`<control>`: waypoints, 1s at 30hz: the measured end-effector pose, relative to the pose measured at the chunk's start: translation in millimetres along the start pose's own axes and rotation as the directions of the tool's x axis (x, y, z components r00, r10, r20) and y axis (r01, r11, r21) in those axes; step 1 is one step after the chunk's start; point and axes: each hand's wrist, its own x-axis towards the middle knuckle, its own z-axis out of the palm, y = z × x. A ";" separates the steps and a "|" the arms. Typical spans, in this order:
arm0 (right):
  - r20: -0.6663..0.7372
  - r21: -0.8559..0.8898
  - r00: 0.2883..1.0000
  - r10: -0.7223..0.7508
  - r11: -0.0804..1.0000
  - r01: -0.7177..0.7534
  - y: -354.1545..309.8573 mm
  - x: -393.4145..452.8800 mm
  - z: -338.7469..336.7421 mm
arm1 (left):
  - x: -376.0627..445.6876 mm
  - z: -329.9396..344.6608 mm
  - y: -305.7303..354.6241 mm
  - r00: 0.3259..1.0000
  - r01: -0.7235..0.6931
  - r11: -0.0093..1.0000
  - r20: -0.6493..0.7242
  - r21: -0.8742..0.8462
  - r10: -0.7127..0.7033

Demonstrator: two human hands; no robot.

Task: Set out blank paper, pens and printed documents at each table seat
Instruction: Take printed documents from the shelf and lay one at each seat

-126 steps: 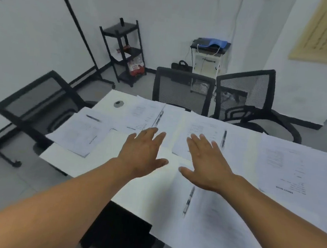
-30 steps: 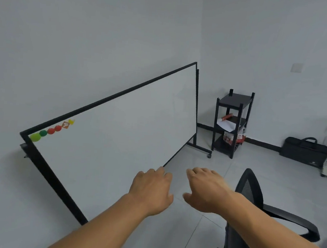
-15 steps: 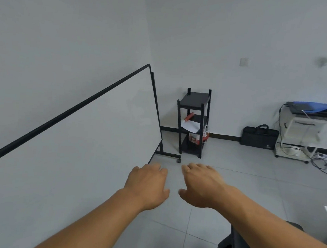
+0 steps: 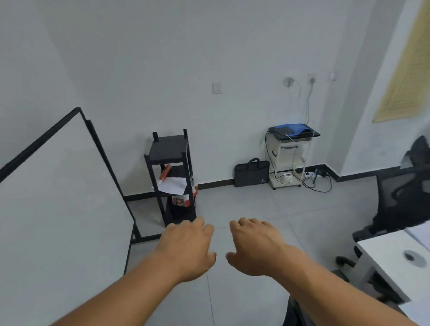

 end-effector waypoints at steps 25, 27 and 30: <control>-0.059 0.185 0.730 0.681 0.726 -0.662 264.9 84.4 -20.8 | 364.9 -53.9 143.5 0.750 -0.653 0.747 -0.034 0.124 0.661; -0.039 0.188 0.695 0.717 0.689 -0.700 277.1 77.9 -17.0 | 378.0 -54.4 163.9 0.717 -0.688 0.715 -0.041 0.120 0.696; 0.009 0.181 0.612 0.791 0.601 -0.779 305.5 70.3 -2.0 | 407.0 -44.4 208.8 0.621 -0.778 0.618 -0.010 0.116 0.784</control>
